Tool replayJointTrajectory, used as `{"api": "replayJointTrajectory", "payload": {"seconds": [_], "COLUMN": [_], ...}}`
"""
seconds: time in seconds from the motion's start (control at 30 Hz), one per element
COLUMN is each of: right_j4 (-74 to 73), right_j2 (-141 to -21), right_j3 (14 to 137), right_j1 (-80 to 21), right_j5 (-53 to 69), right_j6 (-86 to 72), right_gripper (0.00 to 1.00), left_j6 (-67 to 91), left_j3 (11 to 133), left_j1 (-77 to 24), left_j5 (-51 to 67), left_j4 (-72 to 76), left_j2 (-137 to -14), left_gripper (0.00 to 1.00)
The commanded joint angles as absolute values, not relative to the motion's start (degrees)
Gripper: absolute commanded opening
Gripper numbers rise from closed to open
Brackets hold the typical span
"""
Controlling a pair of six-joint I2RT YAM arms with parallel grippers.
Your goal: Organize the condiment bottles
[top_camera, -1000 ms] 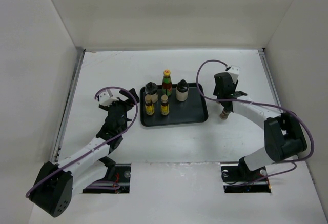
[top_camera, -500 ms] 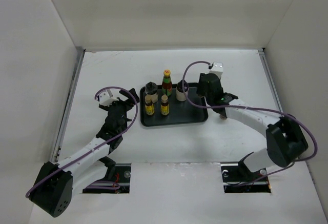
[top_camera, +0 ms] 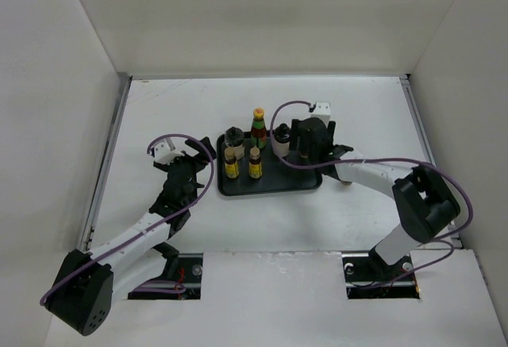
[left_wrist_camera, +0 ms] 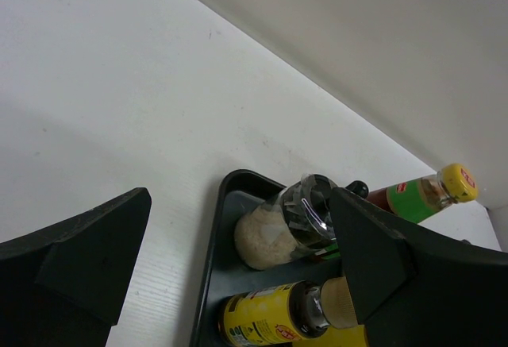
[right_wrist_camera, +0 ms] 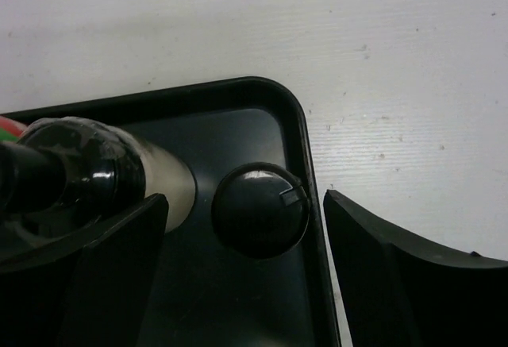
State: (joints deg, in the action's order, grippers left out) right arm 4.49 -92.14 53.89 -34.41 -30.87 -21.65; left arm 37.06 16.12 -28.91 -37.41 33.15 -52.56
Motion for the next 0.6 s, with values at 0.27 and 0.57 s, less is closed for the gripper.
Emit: {"api": "replayJointTrajectory", "payload": {"seconds": [0.27,0.57], "right_j4": [-9.2,-21.0], "right_j2": [-63.0,-57.7], "right_j3": [43.4,37.0], "right_j1": [-34.1,-28.6], "right_j5": [-46.6,-44.8], "right_j6": [-29.5,-37.2], "right_gripper": [0.97,0.98], "left_j6": [37.4,37.6], "left_j3": [16.7,16.8], "left_j1": [-29.9,-30.2], "left_j5": [-37.0,-36.5], "left_j4": [34.7,34.7], "left_j2": [-51.9,-52.0], "left_gripper": [0.99,0.99]}}
